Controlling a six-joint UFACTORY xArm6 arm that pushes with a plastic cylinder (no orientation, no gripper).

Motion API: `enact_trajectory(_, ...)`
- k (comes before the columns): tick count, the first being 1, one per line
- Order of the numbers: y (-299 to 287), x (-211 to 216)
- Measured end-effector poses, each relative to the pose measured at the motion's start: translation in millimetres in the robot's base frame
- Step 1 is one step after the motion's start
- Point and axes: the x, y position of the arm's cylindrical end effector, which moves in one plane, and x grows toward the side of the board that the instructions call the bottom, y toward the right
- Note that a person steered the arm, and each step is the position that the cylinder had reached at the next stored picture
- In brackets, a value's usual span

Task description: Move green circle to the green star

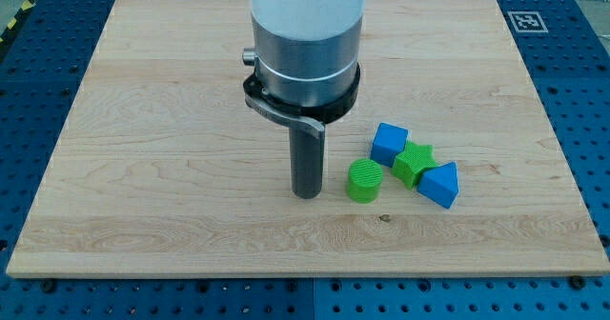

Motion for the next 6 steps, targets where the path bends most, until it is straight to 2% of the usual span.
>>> enact_trajectory(6, 50, -5)
